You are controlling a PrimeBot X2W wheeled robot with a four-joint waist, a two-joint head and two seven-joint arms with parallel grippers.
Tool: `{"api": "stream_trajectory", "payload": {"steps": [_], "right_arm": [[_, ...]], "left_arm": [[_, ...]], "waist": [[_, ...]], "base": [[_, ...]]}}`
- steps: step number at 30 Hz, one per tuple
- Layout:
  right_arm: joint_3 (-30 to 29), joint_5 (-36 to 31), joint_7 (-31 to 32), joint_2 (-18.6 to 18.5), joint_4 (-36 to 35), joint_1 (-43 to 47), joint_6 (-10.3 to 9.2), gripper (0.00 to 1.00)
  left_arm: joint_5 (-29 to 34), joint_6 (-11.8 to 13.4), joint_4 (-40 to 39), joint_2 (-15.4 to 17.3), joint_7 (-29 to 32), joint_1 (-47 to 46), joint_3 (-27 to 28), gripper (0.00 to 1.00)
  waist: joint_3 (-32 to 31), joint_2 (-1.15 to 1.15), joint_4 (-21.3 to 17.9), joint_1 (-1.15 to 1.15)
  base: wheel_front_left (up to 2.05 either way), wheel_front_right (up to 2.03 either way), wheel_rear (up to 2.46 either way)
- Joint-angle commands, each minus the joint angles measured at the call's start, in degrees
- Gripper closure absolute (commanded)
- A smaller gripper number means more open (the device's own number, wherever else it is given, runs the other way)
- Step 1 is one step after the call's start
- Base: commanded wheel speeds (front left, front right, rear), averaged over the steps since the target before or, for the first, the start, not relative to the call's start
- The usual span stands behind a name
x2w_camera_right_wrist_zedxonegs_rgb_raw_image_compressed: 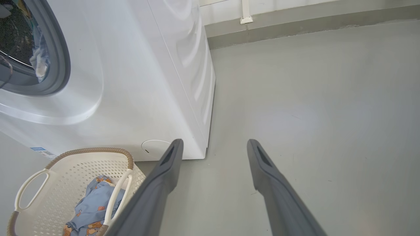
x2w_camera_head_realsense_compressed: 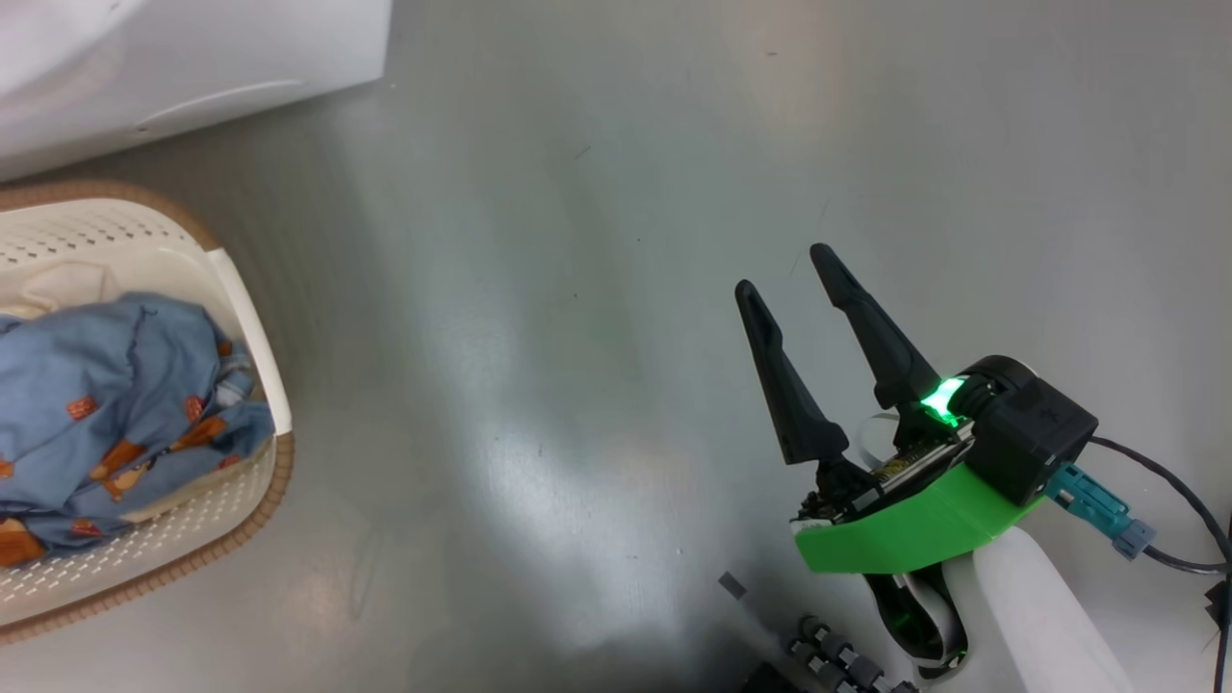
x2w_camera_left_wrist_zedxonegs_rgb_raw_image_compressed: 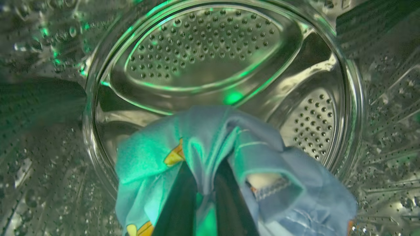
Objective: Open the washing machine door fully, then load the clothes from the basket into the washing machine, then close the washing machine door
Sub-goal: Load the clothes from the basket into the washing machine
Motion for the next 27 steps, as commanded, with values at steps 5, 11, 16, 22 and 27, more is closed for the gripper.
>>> {"api": "stream_trajectory", "payload": {"steps": [5, 11, 16, 22, 27], "right_arm": [[1.81, 0.95, -0.68, 0.04, -1.21, 0.26, 0.51, 0.00], [1.74, 1.15, -0.68, 0.04, -1.06, -0.13, 0.51, 0.00], [1.53, 0.83, -0.68, 0.04, -0.75, -0.34, 0.51, 0.00], [1.40, 0.28, -0.68, 0.04, -0.36, -0.48, 0.51, 0.00], [0.85, -0.34, -0.68, 0.04, 0.22, -0.26, 0.51, 0.00]], "left_arm": [[1.03, -0.16, 0.53, 2.62, -0.76, -0.33, -0.24, 1.00], [0.12, -1.47, 5.06, 2.29, -0.21, 1.40, -0.70, 1.00], [-0.73, -2.70, 8.57, 1.38, 1.28, 2.70, -1.59, 1.00], [-1.52, -3.50, 10.52, -0.13, 1.43, 5.11, -2.57, 0.00], [-1.91, -3.62, 10.80, -1.25, 0.62, 8.90, -3.19, 0.00]], "waist": [[0.38, 0.00, 0.29, 0.00], [0.46, 0.00, 0.43, 0.00], [0.21, 0.00, 0.97, 0.00], [-0.93, 0.00, 2.08, 0.00], [-2.81, 0.00, 3.23, 0.00]], "base": [[0.00, 0.00, 0.00], [0.00, 0.00, 0.00], [0.00, 0.00, 0.00], [0.00, 0.00, 0.00], [0.00, 0.00, 0.00]]}}
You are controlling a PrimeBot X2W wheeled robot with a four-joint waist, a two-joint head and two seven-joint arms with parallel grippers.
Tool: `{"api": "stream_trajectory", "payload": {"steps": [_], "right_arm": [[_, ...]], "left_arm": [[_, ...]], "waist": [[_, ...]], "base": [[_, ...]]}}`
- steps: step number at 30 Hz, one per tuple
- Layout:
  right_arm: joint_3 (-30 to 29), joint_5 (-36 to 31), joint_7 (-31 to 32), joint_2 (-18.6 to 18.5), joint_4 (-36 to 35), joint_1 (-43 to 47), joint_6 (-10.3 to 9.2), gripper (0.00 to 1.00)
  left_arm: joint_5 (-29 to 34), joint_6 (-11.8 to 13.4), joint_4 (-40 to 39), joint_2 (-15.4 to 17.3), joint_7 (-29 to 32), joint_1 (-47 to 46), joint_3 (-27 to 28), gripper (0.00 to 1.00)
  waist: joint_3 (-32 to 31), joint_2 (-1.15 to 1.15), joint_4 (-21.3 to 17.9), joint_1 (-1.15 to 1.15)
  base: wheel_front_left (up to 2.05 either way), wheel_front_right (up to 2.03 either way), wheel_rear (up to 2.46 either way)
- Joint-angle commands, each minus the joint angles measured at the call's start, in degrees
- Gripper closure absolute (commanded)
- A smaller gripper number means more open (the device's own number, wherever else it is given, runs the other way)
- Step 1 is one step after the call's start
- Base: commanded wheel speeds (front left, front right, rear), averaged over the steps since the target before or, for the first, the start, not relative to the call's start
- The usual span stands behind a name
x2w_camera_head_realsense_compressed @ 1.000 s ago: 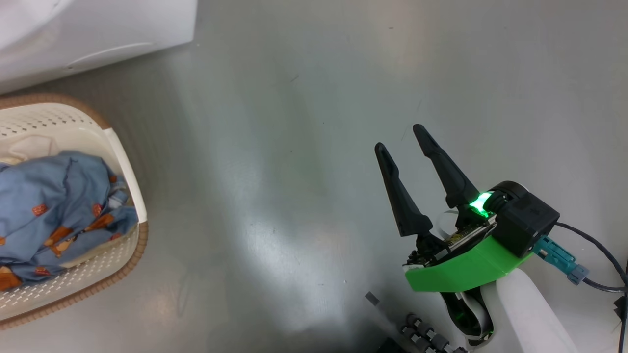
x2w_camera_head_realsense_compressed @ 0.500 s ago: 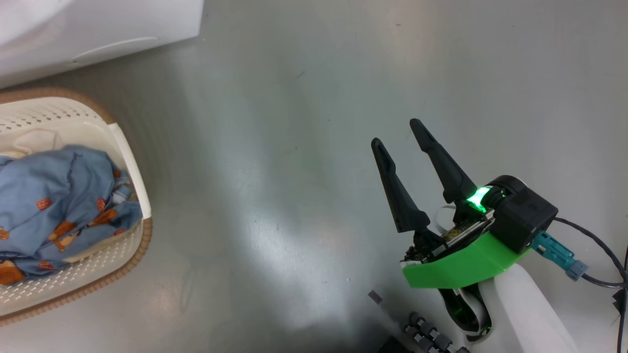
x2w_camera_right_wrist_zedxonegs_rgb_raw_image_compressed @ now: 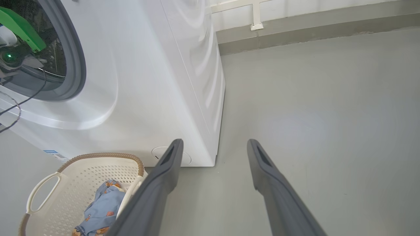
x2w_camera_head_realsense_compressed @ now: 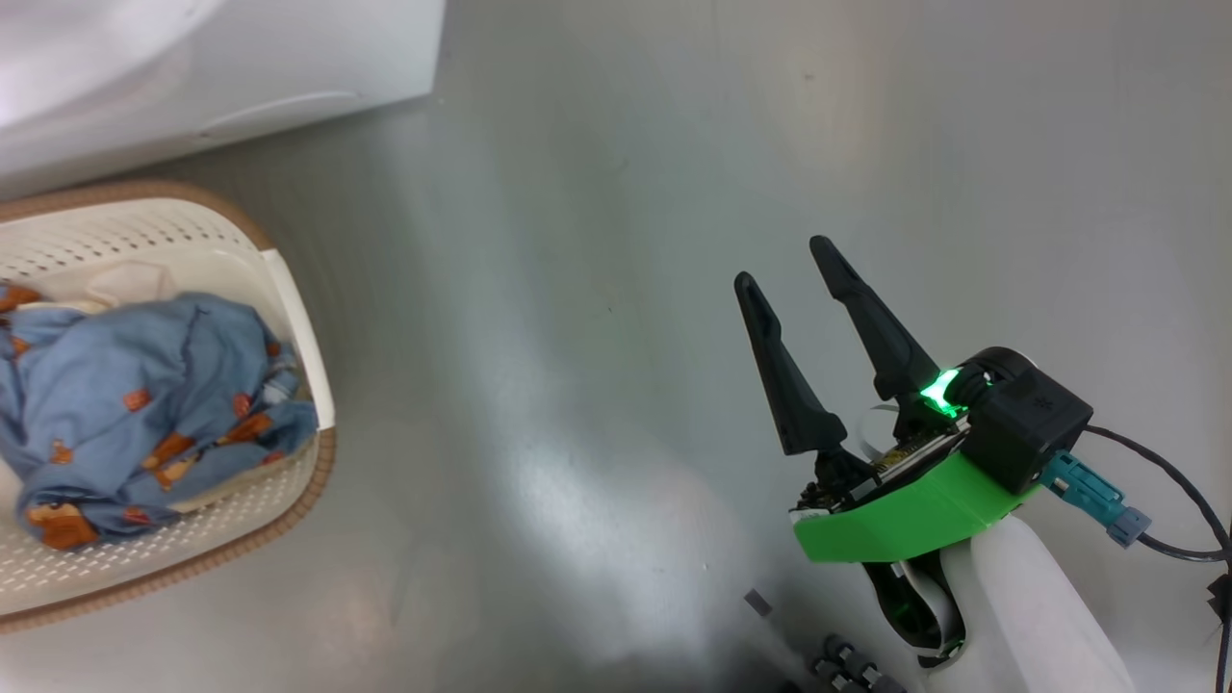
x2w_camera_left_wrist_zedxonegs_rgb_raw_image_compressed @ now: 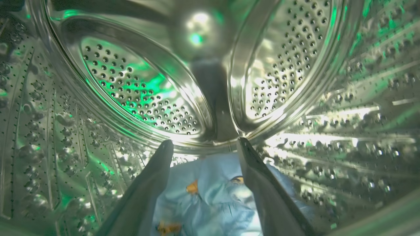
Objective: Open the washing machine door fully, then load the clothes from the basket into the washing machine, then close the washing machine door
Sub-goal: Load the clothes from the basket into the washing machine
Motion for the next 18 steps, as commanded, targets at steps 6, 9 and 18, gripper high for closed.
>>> {"api": "stream_trajectory", "payload": {"steps": [6, 9, 18], "right_arm": [[0.17, -0.74, -0.67, 0.07, -0.76, 1.71, 0.51, 0.00], [-0.62, -1.27, -0.67, 0.07, -0.53, 2.57, 0.51, 0.00], [-2.21, -2.71, -0.67, 0.07, -0.14, 5.31, 0.51, 0.00]], "left_arm": [[-1.20, 1.39, -2.87, 1.48, -1.33, 8.26, 1.36, 0.00], [-1.79, 3.01, -5.98, 0.01, -1.65, 13.50, 2.19, 0.00], [-1.97, 8.96, -29.70, -5.17, -1.78, 36.75, 7.53, 0.00]], "waist": [[-3.80, 0.00, 2.12, 0.00], [-5.67, 0.00, 3.31, 0.00], [-11.84, 0.00, 6.39, 0.00]], "base": [[0.00, 0.00, 0.00], [0.00, 0.00, 0.00], [0.00, 0.00, 0.00]]}}
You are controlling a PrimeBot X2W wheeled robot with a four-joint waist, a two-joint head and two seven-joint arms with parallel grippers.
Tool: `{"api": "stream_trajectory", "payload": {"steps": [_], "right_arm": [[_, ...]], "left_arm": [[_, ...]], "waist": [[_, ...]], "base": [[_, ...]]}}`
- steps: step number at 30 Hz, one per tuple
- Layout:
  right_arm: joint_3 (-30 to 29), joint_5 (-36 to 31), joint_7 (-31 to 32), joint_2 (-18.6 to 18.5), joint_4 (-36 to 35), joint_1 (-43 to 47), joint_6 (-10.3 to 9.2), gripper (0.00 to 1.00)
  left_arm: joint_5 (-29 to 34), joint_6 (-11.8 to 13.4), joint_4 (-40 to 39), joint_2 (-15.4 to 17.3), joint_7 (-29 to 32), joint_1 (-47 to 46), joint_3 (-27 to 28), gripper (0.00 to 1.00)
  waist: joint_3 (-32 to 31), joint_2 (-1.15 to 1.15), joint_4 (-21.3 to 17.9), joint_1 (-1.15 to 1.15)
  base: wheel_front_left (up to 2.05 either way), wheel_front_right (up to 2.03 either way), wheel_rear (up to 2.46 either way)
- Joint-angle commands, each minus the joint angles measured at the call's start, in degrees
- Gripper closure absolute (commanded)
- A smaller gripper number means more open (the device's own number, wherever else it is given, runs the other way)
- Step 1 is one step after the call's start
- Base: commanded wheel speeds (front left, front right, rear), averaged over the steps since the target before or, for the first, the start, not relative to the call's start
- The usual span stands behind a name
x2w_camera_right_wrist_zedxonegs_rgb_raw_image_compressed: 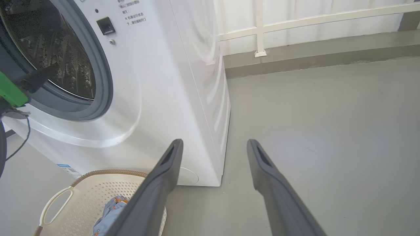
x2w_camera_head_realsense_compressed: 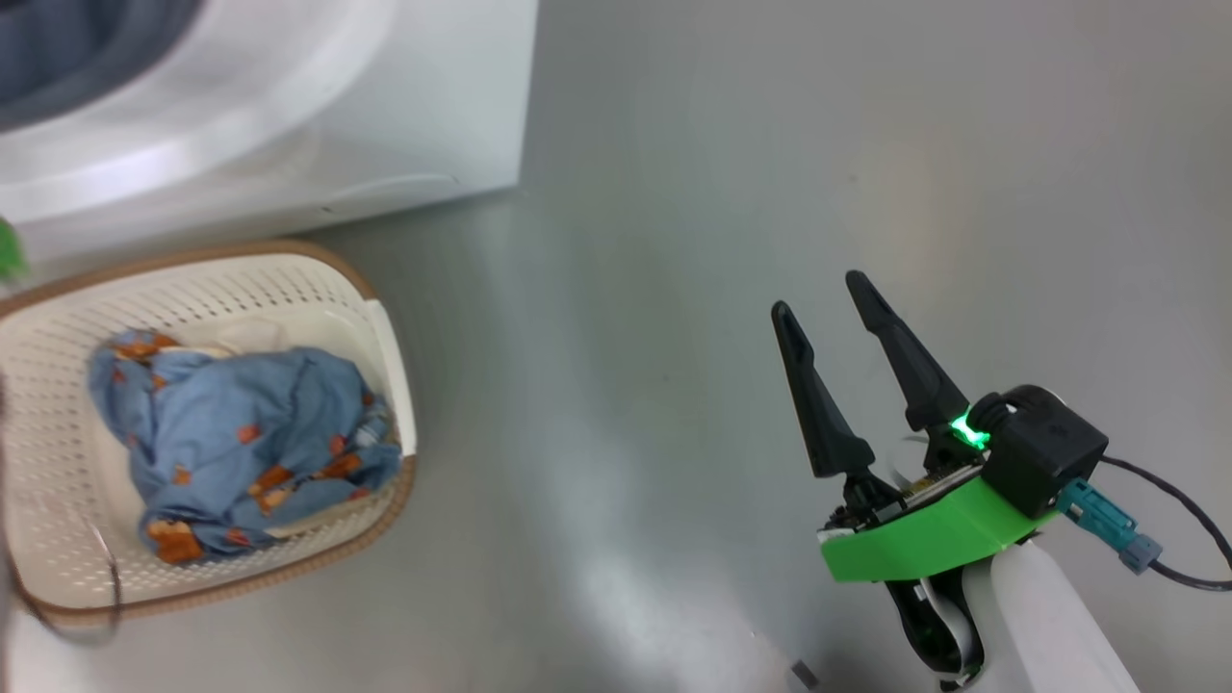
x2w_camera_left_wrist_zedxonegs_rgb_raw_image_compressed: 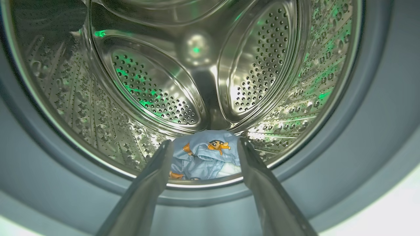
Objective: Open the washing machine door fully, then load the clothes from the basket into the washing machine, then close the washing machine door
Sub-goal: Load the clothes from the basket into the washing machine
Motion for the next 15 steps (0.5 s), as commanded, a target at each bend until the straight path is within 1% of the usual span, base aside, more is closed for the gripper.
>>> {"api": "stream_trajectory", "payload": {"steps": [1, 8, 9, 10, 15], "right_arm": [[0.73, -1.17, -0.26, 0.11, -0.93, 2.30, 0.51, 0.00], [0.44, -2.55, -0.26, 0.11, 0.21, 4.15, 0.51, 0.00], [0.28, -2.74, -0.26, 0.11, 0.42, 4.51, 0.51, 0.00], [0.28, -2.74, -0.26, 0.11, 0.42, 4.51, 0.51, 0.00], [-0.91, -3.91, -0.26, 0.11, 1.18, 6.69, 0.51, 0.00]], "left_arm": [[0.97, 1.61, -6.88, 1.62, -0.25, 6.19, 2.20, 0.00], [3.79, 5.47, -22.51, -1.95, -0.25, 24.10, 3.21, 0.00], [4.17, 5.85, -24.21, -2.52, -0.25, 26.43, 3.09, 0.00], [4.17, 5.85, -24.21, -2.52, -0.25, 26.43, 3.09, 0.00], [5.73, 7.22, -30.65, -5.50, -0.25, 36.12, 2.35, 0.00]], "waist": [[-3.81, 0.00, 2.46, 0.00], [-8.98, 0.00, 3.34, 0.00], [-9.81, 0.00, 3.50, 0.00], [-9.81, 0.00, 3.50, 0.00], [-14.23, 0.00, 4.48, 0.00]], "base": [[0.00, 0.00, 0.00], [0.00, 0.00, 0.00], [0.00, 0.00, 0.00], [0.00, 0.00, 0.00], [0.00, 0.00, 0.00]]}}
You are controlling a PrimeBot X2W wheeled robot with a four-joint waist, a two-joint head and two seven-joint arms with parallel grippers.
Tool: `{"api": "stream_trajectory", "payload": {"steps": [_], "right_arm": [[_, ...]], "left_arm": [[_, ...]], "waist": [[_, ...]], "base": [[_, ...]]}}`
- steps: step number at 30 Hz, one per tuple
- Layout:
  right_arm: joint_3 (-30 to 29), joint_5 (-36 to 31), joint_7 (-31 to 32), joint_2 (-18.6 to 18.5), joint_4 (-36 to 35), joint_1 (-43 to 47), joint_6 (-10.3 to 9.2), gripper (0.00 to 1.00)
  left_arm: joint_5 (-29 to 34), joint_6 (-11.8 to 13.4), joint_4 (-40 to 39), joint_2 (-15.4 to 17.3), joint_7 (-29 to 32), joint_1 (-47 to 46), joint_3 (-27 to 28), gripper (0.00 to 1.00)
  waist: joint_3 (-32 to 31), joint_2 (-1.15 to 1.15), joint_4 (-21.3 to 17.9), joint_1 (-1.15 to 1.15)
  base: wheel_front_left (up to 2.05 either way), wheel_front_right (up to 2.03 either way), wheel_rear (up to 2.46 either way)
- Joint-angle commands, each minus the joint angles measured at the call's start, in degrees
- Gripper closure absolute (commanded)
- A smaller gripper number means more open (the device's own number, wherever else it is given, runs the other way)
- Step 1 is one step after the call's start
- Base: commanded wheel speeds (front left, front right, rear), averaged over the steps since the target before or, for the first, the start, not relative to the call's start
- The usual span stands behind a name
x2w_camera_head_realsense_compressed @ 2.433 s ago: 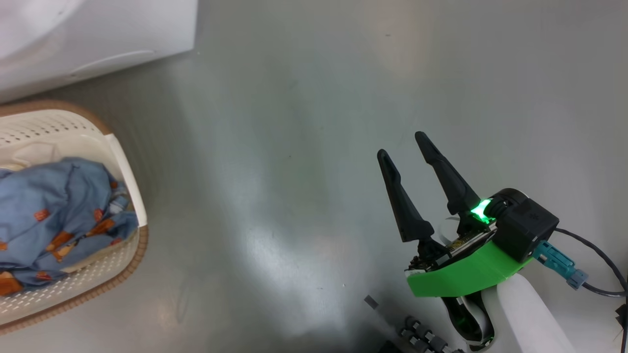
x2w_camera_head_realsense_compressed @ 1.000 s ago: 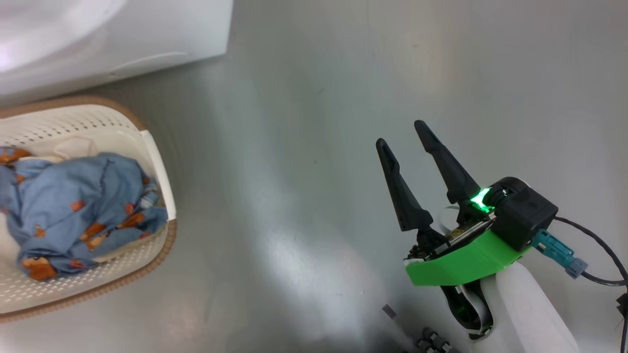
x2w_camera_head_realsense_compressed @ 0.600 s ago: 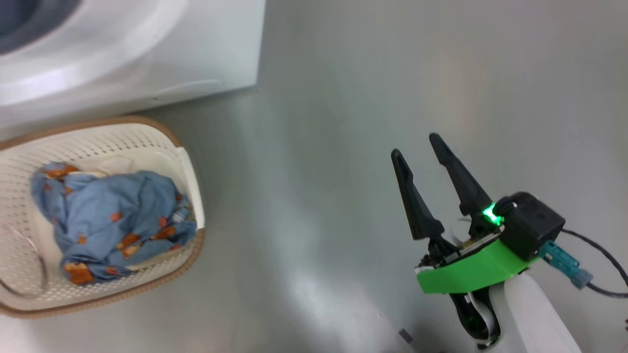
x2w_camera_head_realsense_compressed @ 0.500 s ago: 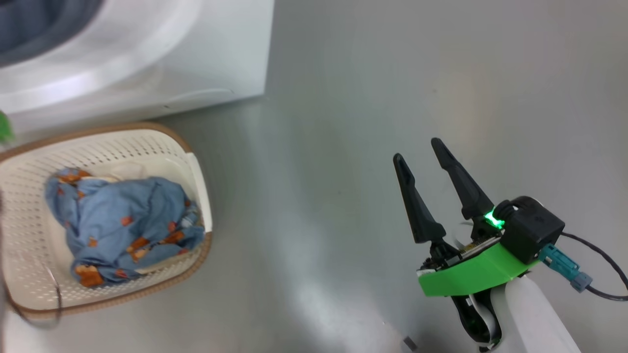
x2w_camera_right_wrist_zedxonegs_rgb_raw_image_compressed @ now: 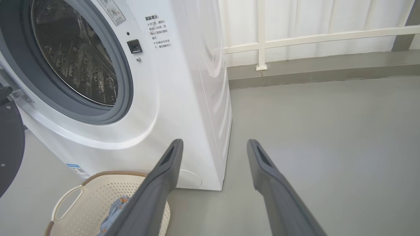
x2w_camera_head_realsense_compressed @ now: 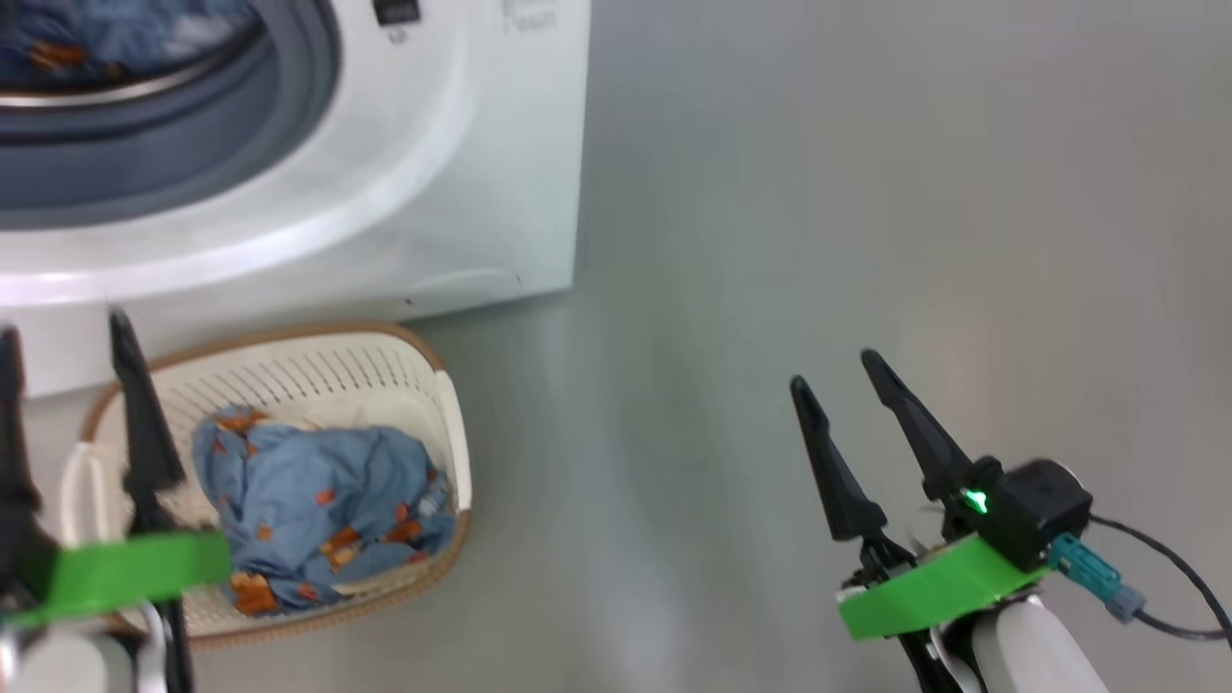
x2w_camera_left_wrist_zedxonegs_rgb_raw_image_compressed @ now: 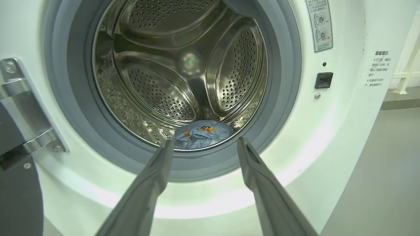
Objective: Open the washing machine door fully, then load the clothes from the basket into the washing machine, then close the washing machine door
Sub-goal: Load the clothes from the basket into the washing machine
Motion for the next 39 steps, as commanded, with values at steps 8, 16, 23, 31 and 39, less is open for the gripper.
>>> {"api": "stream_trajectory", "payload": {"steps": [8, 16, 23, 31, 39], "right_arm": [[-2.26, -2.70, -0.26, 0.10, -0.32, 6.12, 0.51, 0.00], [-4.40, -4.09, -0.01, 0.10, 0.11, 11.41, 0.51, 0.00], [-5.06, -4.52, 1.71, 0.10, -2.16, 14.87, 0.51, 0.00], [-5.28, -4.27, 2.40, 0.10, -3.92, 16.29, 0.51, 0.00], [-5.26, -4.01, 2.45, 0.10, -4.10, 16.55, 0.51, 0.00]], "left_arm": [[1.94, 0.36, -4.58, -2.43, -0.26, 11.56, 0.40, 0.00], [2.78, -1.24, -1.99, -4.68, -0.26, 19.27, -2.77, 0.00], [2.71, -2.02, -0.31, -5.50, -0.26, 22.31, -4.16, 0.00], [2.32, -3.27, 1.76, -5.93, -0.26, 22.05, -4.31, 0.00], [2.58, -4.04, 2.79, -6.41, -0.26, 21.54, -4.09, 0.00]], "waist": [[-12.17, 0.00, 3.33, 0.00], [-20.71, 0.00, 4.96, 0.00], [-24.67, 0.00, 5.87, 0.00], [-25.63, 0.00, 6.95, 0.00], [-25.69, 0.00, 7.75, 0.00]], "base": [[0.00, 0.00, 0.00], [0.00, 0.00, 0.00], [0.00, 0.00, 0.00], [0.00, 0.00, 0.00], [0.00, 0.00, 0.00]]}}
